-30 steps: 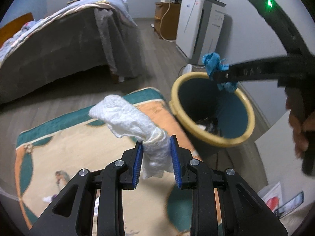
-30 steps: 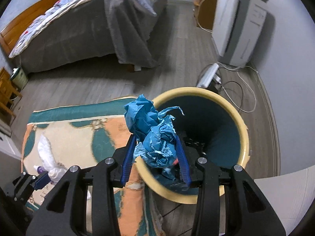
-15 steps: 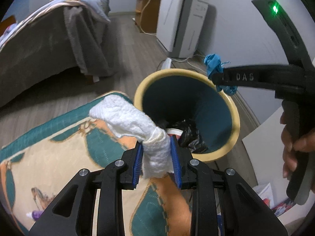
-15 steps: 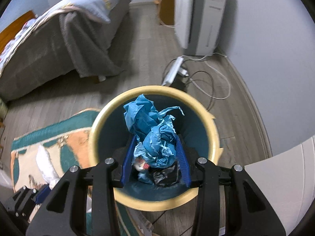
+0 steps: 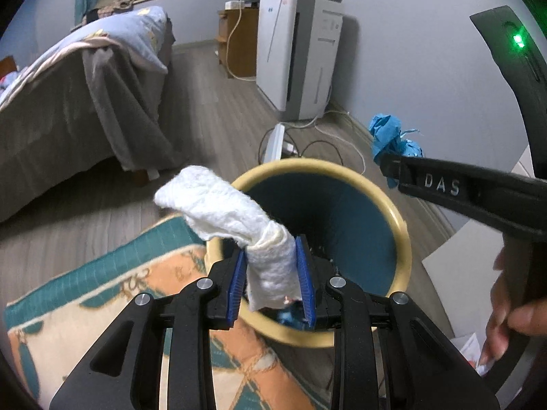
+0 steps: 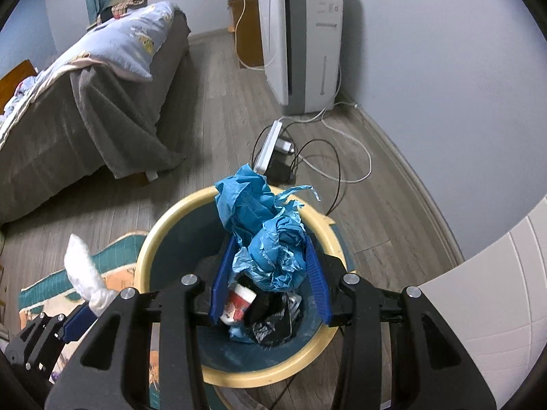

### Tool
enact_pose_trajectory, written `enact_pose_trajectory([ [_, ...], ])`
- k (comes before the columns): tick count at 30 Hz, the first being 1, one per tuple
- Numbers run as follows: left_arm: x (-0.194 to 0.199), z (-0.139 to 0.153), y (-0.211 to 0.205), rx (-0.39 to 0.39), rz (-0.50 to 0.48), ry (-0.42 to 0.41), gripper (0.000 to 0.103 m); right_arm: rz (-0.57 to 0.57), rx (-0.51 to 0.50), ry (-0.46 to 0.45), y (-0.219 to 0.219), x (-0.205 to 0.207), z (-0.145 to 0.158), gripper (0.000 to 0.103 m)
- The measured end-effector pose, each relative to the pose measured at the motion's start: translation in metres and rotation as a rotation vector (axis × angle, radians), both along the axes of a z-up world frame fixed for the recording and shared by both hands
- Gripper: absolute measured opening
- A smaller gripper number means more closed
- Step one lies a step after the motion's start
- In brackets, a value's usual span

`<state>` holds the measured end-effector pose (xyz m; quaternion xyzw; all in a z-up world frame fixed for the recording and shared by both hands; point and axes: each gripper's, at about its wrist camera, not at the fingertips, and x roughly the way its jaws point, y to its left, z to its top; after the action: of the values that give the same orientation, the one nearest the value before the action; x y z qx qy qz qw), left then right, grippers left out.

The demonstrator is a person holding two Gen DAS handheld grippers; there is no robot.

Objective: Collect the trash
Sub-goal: 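Open both grippers over the bin to drop the tissue and blue plastic, then move both grippers back over the cushion toward the purple spray bottle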

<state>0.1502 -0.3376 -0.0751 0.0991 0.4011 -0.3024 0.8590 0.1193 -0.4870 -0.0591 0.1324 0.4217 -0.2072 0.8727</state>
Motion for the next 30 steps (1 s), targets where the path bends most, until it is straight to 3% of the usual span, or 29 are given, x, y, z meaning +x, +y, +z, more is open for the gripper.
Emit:
enact_pose_trajectory([
  [2,0.001,0.002,-0.002,-0.017,-0.007,-0.011,0.033,0.0,0.0,-0.004,0.0,0.0,0.0,0.048],
  [4,0.001,0.002,-0.002,-0.025,-0.008,-0.015,0.038,-0.004,-0.002,-0.011,0.0,0.0,0.0,0.064],
  [6,0.001,0.001,0.0,-0.019,0.005,-0.023,0.052,-0.005,-0.002,-0.014,0.001,0.001,0.001,0.066],
  [8,0.001,0.001,0.003,-0.025,0.014,-0.026,0.058,-0.001,0.005,-0.014,0.001,0.002,0.001,0.073],
  [13,0.001,-0.001,0.014,-0.031,0.058,-0.034,0.085,0.028,-0.005,-0.015,0.009,0.003,0.002,0.098],
  [15,0.0,-0.001,0.019,-0.032,0.076,-0.044,0.094,0.033,-0.012,-0.013,0.012,0.004,0.003,0.097],
  [22,-0.005,0.002,0.052,-0.031,0.142,-0.045,0.096,0.038,-0.027,0.023,0.021,0.007,0.004,0.097],
  [30,-0.019,0.021,0.12,-0.012,0.248,-0.069,0.097,0.088,-0.039,0.002,0.05,-0.003,0.027,0.097],
])
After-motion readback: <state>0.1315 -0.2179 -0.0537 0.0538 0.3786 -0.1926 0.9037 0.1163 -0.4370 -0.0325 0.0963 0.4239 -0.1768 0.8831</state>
